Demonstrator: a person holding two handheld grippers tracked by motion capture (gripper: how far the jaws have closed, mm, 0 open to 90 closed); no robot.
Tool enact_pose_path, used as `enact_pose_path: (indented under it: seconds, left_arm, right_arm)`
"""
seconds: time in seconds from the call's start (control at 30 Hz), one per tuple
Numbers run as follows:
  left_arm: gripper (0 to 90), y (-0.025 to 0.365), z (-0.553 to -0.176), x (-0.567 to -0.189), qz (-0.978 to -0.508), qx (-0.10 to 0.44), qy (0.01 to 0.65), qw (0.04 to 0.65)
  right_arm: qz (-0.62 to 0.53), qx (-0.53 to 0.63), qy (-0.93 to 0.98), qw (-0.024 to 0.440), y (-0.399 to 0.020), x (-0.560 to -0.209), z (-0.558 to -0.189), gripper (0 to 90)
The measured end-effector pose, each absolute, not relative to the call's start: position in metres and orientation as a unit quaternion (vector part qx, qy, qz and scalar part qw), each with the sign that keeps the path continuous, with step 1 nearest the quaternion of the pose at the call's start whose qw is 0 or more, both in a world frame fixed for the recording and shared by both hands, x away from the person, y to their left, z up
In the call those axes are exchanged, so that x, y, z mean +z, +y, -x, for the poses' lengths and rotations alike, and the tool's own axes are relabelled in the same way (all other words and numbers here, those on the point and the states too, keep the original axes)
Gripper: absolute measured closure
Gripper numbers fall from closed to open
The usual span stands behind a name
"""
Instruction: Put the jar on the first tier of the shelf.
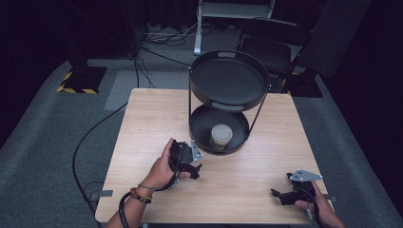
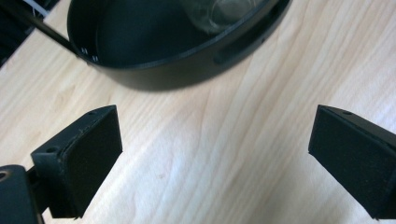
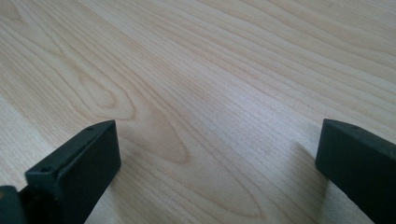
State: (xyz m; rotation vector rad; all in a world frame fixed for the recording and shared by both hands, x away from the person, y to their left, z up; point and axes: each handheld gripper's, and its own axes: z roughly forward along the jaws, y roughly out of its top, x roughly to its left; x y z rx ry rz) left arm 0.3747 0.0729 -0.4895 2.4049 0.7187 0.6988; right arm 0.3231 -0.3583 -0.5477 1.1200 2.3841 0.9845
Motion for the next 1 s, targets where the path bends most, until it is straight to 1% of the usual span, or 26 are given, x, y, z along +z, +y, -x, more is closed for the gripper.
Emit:
enact_pose_path:
  seconds: [0.27, 0.4, 0.67, 0.93, 1.0]
  left_arm:
    - [2.5, 0.095, -0.362, -0.498, -0.886, 0.259, 0.282, 0.260]
    - [2.5, 0.106, -0.355, -0.503, -0.887, 0.260, 0.291, 0.248]
    - [2.6, 0.133, -0.340, -0.514, -0.869, 0.266, 0.332, 0.253]
    - [2.6, 0.165, -0.329, -0.530, -0.862, 0.242, 0.372, 0.243]
    - [2.3, 0.173, -0.326, -0.533, -0.856, 0.231, 0.385, 0.255]
  right_arm:
    - [-0.393, 0.345, 0.836, 0.164, -0.358, -0.548, -0.323, 0.0]
    - [-0.393, 0.345, 0.836, 0.164, -0.358, -0.548, -0.323, 0.0]
    - [-0.391, 0.346, 0.837, 0.164, -0.359, -0.548, -0.323, 0.0]
    - [-0.392, 0.346, 0.837, 0.163, -0.358, -0.548, -0.323, 0.0]
    - [-0.392, 0.346, 0.837, 0.163, -0.358, -0.548, -0.323, 0.0]
